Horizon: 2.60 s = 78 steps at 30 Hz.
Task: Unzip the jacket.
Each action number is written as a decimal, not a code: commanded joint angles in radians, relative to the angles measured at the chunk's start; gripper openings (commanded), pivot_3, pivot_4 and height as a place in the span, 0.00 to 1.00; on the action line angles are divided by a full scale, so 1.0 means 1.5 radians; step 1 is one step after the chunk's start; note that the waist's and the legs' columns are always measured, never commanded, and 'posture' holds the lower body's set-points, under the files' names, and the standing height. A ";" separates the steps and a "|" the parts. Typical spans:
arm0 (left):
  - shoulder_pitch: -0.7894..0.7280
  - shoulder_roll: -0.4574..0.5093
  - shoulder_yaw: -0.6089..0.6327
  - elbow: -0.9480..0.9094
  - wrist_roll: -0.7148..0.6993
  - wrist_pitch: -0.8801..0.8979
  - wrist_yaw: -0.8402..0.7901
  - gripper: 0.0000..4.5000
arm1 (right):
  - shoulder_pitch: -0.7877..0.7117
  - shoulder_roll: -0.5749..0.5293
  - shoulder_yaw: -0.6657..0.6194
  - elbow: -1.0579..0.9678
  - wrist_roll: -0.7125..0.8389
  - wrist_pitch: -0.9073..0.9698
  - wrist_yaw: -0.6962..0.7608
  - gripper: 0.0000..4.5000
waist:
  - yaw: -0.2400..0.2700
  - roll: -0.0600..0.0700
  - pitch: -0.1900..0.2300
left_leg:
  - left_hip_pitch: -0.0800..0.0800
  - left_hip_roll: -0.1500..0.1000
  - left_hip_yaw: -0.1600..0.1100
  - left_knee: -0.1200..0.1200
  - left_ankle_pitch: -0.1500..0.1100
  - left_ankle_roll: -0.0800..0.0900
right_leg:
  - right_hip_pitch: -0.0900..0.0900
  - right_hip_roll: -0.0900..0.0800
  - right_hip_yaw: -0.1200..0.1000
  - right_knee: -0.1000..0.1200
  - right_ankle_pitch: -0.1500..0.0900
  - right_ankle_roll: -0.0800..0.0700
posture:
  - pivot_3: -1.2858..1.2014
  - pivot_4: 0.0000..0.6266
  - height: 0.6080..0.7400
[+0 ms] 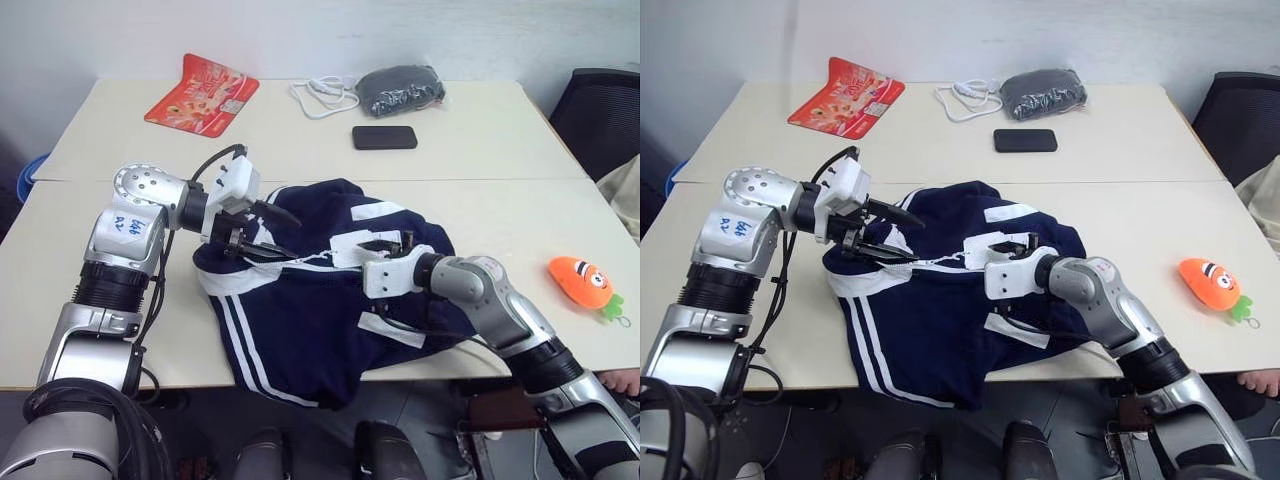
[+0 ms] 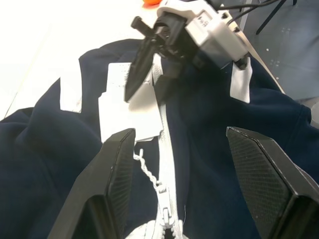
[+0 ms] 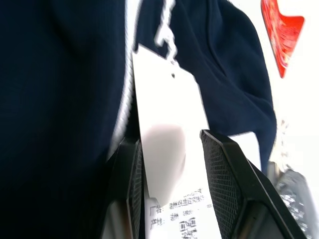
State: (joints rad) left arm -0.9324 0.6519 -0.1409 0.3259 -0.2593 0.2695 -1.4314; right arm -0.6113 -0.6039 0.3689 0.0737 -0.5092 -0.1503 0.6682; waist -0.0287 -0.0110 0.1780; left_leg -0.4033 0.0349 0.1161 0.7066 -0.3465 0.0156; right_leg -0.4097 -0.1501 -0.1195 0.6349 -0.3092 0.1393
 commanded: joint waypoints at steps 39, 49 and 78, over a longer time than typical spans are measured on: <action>-0.074 -0.098 -0.067 0.452 0.217 -0.386 0.094 0.68 | 0.145 0.027 -0.110 -0.300 0.113 0.230 0.044 0.00 | 0.002 0.000 0.000 | 0.000 0.000 0.000 0.000 0.000 0.000 | 0.000 0.000 0.000 0.000 0.000 0.000 | 0.52 0.24 1.00; -0.061 -0.114 -0.053 0.545 0.239 -0.398 0.139 0.68 | 0.237 0.125 -0.179 -0.361 0.116 0.393 -0.084 0.00 | 0.006 0.000 -0.001 | 0.001 -0.001 0.000 0.000 0.000 0.000 | 0.001 0.000 0.000 0.001 0.000 0.000 | 0.52 0.24 1.00; -0.058 -0.099 -0.039 0.569 0.242 -0.414 0.154 0.68 | 0.271 -0.004 -0.593 -0.187 0.229 0.440 -0.263 0.00 | 0.015 0.001 -0.003 | 0.012 -0.001 0.005 -0.005 0.000 0.000 | 0.008 0.000 0.004 -0.001 0.000 0.000 | 0.52 0.24 1.00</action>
State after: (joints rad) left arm -1.0417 0.4755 -0.1905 1.1507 0.0613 -0.3618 -1.2247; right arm -0.1887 -0.5758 -0.4807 -0.2124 -0.1741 0.5359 0.2990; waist -0.0069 -0.0092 0.1734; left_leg -0.3861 0.0337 0.1233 0.6985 -0.3462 0.0160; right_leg -0.3981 -0.1505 -0.1131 0.6332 -0.3093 0.1392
